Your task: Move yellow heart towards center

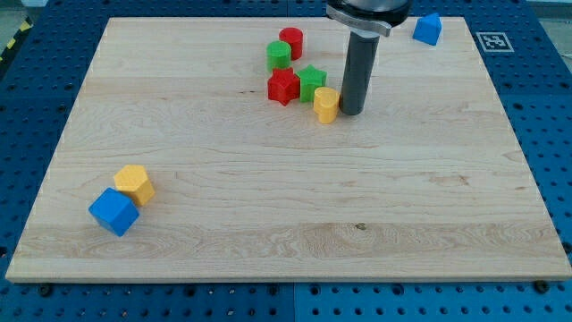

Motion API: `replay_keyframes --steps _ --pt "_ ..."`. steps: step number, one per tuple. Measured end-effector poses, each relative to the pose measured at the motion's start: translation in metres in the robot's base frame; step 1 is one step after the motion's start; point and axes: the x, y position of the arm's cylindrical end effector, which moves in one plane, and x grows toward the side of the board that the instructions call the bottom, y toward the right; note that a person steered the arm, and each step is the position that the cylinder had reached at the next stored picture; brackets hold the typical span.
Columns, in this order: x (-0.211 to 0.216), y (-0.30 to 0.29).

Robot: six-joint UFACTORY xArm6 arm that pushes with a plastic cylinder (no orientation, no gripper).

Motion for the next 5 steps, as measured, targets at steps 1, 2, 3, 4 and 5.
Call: replay_keyframes --steps 1,2,3,4,5 --pt "0.000 -0.017" --pt "0.000 -0.039" --pt "0.000 -0.039" --pt "-0.013 -0.045" --pt "-0.039 -0.041"
